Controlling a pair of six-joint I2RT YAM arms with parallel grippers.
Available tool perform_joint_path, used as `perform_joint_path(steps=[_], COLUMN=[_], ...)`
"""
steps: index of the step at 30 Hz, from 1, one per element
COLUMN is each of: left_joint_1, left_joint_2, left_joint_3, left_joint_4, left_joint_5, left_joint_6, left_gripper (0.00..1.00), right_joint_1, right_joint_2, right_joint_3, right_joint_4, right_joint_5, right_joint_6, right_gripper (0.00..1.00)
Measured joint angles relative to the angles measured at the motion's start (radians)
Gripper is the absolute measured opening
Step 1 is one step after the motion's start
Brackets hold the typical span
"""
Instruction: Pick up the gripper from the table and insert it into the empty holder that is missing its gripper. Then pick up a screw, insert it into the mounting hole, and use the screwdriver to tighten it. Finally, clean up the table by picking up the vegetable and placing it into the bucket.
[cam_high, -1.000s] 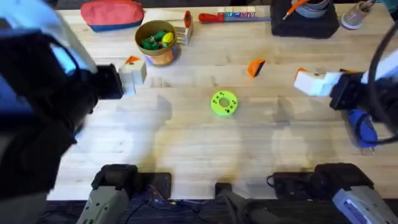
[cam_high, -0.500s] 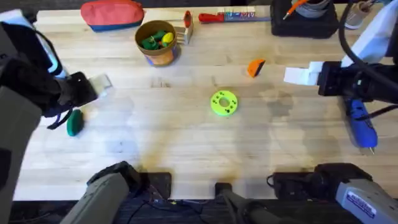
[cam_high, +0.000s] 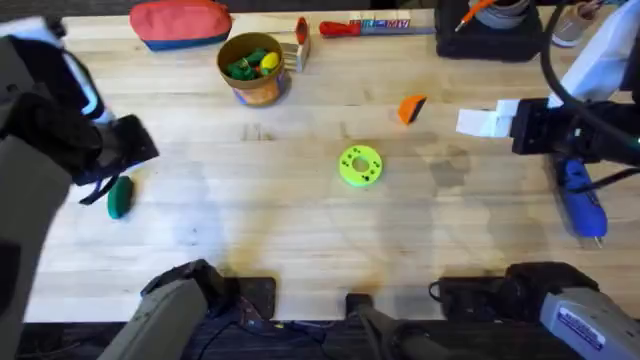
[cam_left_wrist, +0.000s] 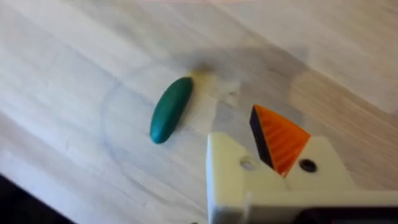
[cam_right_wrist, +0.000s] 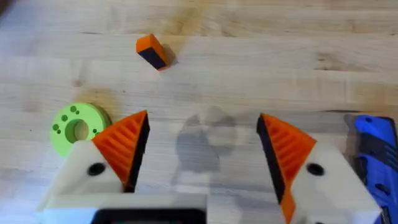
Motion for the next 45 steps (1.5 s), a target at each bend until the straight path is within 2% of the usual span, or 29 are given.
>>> perform_joint_path(steps=[3,4,5,8,10,11,15,18,21,22,27,31,37,41,45], left_joint_1=[-0.178,-0.249,-0.313,-0.5,-0.611,-0.745,-0.856,-0.907,-0.928,-0.93,-0.93,-0.93,-0.93,-0.935,-0.935], left_joint_2=[-0.131,-0.178,-0.222,-0.34,-0.4,-0.454,-0.468,-0.467,-0.467,-0.467,-0.467,-0.467,-0.447,-0.503,-0.682], left_joint_3=[0.002,0.004,0.007,0.015,0.017,0.017,0.017,0.017,0.017,0.017,0.018,0.018,0.006,-0.104,-0.316], left_joint_4=[-0.002,-0.007,-0.01,-0.014,-0.014,-0.014,0.01,0.072,0.133,0.191,0.145,0.176,0.301,0.424,0.569], left_joint_5=[0.002,0.003,0.004,0.012,0.02,0.028,0.029,0.031,0.031,0.035,0.083,0.113,0.133,0.137,0.14], left_joint_6=[0.053,0.071,0.082,0.099,0.105,0.111,0.114,0.114,0.114,0.114,0.113,0.114,0.114,0.113,0.113], left_gripper=[0.014,0.047,0.176,0.645,0.938,0.987,0.988,0.988,0.988,0.987,0.988,0.988,0.988,0.988,0.988], right_joint_1=[0.0,0.0,0.0,0.0,0.0,0.0,0.0,0.0,0.0,0.0,0.0,0.0,0.0,0.0,0.0], right_joint_2=[0.0,0.0,0.0,0.0,0.0,0.0,0.0,0.0,0.0,0.0,0.0,0.0,0.0,0.0,0.0], right_joint_3=[0.0,0.0,0.0,0.0,0.0,0.0,0.0,0.0,0.0,0.0,0.0,0.0,0.0,0.0,0.0], right_joint_4=[0.002,0.004,0.005,0.005,0.003,-0.018,-0.065,-0.113,-0.174,-0.246,-0.373,-0.462,-0.47,-0.47,-0.47], right_joint_5=[0.0,0.0,0.0,0.0,0.0,0.0,0.0,0.0,0.0,0.0,0.0,0.0,0.0,0.0,0.0], right_joint_6=[0.0,0.0,0.0,0.0,0.0,0.0,0.0,0.0,0.0,0.0,-0.002,-0.004,-0.004,-0.004,-0.004], right_gripper=[0.992,0.991,0.992,0.992,0.991,0.991,0.992,0.992,0.992,0.991,0.991,0.991,0.99,0.991,0.991])
